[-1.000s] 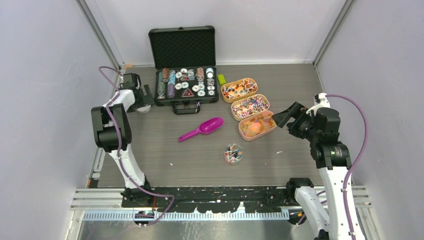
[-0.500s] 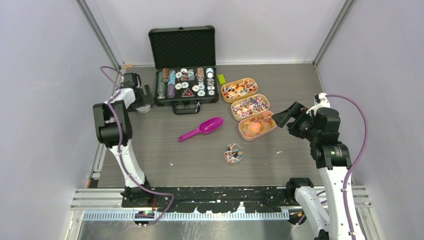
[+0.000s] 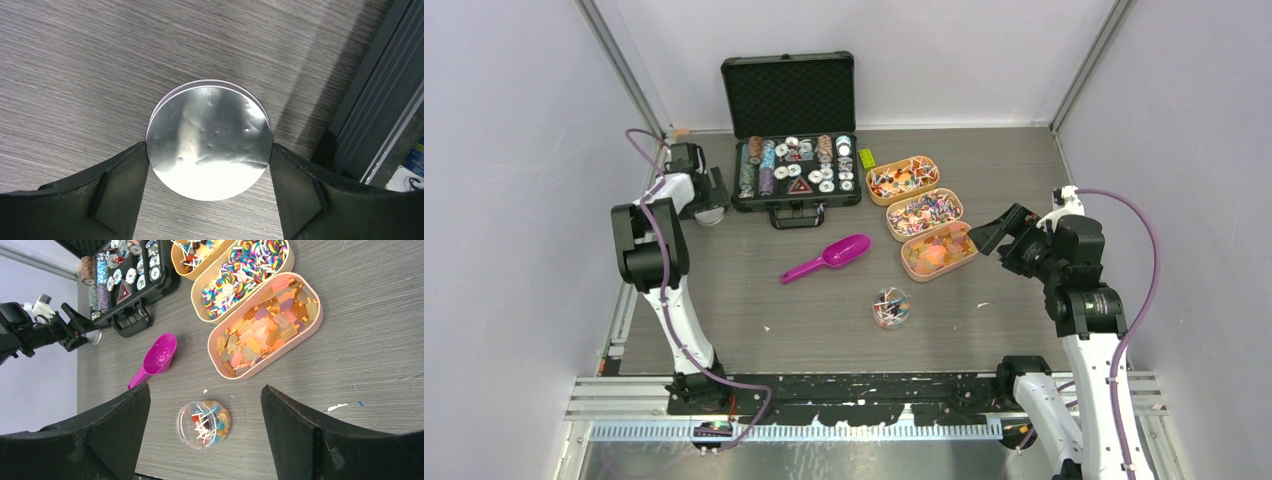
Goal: Pack the candies
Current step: Pick up the bottle lid at the center of the board.
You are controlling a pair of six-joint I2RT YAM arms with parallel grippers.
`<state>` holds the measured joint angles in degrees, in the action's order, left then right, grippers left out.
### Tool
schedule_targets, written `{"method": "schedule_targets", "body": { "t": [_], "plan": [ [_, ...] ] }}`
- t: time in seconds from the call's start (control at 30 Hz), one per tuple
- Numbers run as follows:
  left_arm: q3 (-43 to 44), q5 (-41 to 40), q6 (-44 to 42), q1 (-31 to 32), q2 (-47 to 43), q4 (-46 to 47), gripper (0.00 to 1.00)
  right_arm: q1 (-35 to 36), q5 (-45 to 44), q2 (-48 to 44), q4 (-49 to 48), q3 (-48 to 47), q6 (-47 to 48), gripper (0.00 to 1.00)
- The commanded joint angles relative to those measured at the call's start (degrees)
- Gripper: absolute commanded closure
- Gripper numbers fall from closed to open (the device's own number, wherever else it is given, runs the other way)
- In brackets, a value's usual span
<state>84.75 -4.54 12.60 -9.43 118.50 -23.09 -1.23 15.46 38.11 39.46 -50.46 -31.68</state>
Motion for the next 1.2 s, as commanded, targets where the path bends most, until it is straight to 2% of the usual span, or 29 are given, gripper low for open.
{"method": "schedule_targets", "body": {
  "t": [0.0,0.4,0.53,0.7,0.83,0.97,1.17],
  "plan": [
    [0.56,-0.57,-0.69,-0.49,-2.13,-2.93,0.22,-0.10,-0.38,-1.14,-3.33,0.63,-0.98,0.15],
    [-8.74,1.35,1.15,-0.43,-13.17,-5.23,0.39,-0.08,4.58,-1.38,-2.11,3.87,-0.31,0.14],
    [-9.55,2.37,1.35,-0.19,-17.94,-8.86,0.40,-0.16,6.00,-0.49,-0.30,5.09,-0.59,0.11],
    [-12.93,3.10,1.18,0.95,-26.28,-10.00,0.40,-0.13,12.94,2.31,-0.72,8.69,-2.67,0.11],
    [-14.29,4.12,-0.18,3.39,-32.11,-12.65,0.41,0.21,16.36,3.70,-4.02,13.46,-6.46,0.19],
    [-16.65,4.27,-0.80,8.55,-39.18,-14.07,0.42,1.21,17.91,4.61,-9.85,18.23,-10.68,0.32],
    [-18.07,7.68,-2.34,20.57,-46.61,-18.43,0.43,9.89,13.11,6.11,-18.01,22.73,-16.59,0.47]
  ]
}}
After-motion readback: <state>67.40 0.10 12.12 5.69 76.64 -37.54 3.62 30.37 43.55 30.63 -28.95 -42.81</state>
